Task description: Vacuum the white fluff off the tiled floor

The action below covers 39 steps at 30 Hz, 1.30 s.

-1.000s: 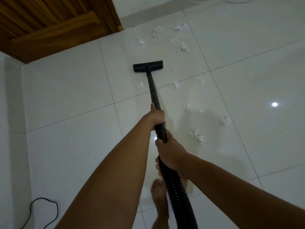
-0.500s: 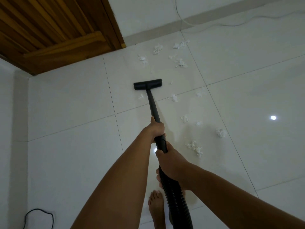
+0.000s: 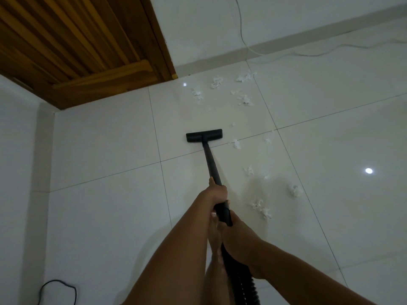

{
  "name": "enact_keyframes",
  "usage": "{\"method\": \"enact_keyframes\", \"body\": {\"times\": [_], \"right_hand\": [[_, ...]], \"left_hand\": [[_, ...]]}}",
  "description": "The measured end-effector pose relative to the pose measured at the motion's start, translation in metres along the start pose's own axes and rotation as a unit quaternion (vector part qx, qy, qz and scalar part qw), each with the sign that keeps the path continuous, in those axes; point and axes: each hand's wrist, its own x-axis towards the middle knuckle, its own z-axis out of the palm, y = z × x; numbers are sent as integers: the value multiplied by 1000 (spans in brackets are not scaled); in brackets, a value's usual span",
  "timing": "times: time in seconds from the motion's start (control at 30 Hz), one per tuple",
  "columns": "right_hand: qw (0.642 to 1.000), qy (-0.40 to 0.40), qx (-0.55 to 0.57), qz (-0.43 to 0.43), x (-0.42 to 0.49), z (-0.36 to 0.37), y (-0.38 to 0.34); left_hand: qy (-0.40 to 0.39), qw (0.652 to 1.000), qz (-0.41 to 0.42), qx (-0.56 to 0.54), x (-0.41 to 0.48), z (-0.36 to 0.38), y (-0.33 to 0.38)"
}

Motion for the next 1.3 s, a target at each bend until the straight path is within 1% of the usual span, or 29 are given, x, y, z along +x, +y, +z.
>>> {"method": "enact_keyframes", "body": {"times": [0.17,0.43,0.53,0.7,0.87,1.3], "right_hand": [[1000,-3,-4,0,16,2,-18],[1000,-11,5,3,55,13,-60],[1000,-11,7,-7,68,16,-73],[1000,-3,11,-22,88,14,-99],[1000,3,-9,-30,107,7,-120],[997,28,-53,-40,156,5,-148]], "left_hand": [[2,1000,12,0,17,-14,16],[-3,999,25,-31,47,-50,55],[-3,999,26,-28,55,-61,69],[2,999,32,-14,71,-75,96],[4,999,35,3,87,-82,121],[30,996,65,45,132,-100,153]]}}
